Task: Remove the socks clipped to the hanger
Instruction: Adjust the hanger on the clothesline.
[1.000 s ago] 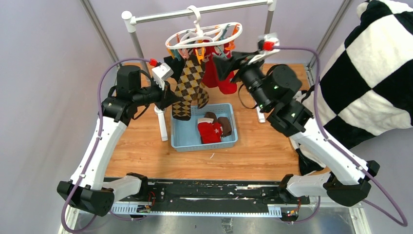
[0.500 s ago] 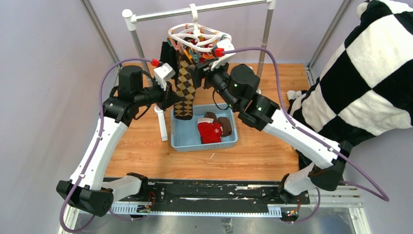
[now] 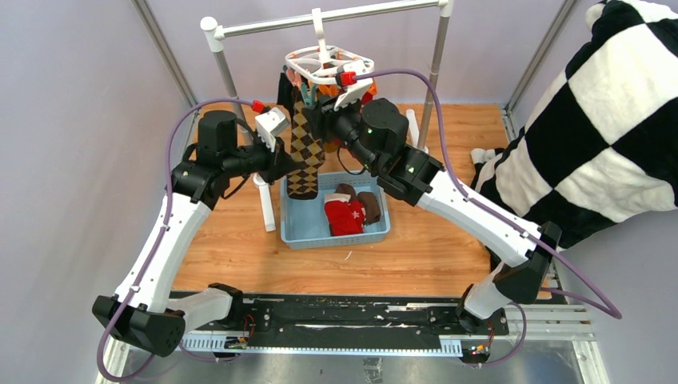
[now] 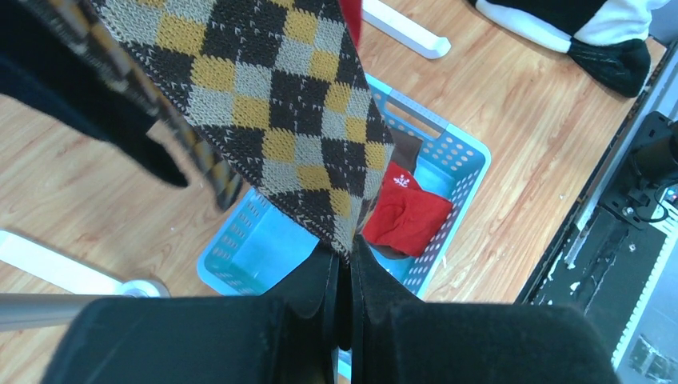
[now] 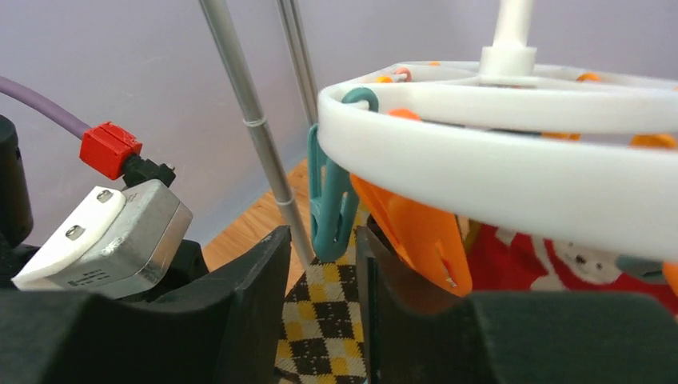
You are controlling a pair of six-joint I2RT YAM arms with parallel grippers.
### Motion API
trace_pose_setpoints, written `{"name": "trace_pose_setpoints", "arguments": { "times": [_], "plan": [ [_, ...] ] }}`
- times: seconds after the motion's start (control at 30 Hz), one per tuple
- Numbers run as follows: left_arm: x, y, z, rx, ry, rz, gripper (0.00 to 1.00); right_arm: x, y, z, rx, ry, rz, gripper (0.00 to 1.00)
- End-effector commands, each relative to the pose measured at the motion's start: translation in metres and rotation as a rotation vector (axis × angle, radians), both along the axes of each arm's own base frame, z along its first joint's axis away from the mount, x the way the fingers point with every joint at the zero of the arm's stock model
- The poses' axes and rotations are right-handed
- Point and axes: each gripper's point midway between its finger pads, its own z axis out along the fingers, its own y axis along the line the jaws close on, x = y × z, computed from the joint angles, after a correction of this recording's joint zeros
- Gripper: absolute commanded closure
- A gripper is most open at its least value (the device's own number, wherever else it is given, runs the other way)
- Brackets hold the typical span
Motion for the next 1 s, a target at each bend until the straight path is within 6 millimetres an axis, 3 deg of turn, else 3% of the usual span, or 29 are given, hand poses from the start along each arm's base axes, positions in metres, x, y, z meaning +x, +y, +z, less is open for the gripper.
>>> {"name": "trace_pose_setpoints", "arguments": {
  "times": [0.0, 0.17, 0.37, 0.73, 0.97],
  "plan": [
    [-0.005, -0.001, 0.008, -0.012, -0.031, -0.006, 1.0, -0.008, -0.012, 0.003, 0.066, 0.026, 0.006, 0.62],
    [-0.005, -0.003, 0.013, -0.023, -0.028, -0.009, 1.0, -0.018, -0.009, -0.012, 0.076, 0.02, 0.054, 0.62],
    [-0.007, -0.006, 0.017, -0.036, -0.023, -0.012, 1.0, -0.009, 0.004, -0.018, 0.073, -0.005, 0.054, 0.52],
    [-0.008, -0.008, 0.025, -0.047, -0.036, -0.016, 1.0, 0.017, 0.037, 0.003, 0.12, -0.092, 0.039, 0.47],
    [-0.01, -0.008, 0.027, -0.05, -0.042, -0.014, 1.0, 0.024, 0.026, 0.016, 0.156, -0.156, -0.03, 0.44]
  ]
}}
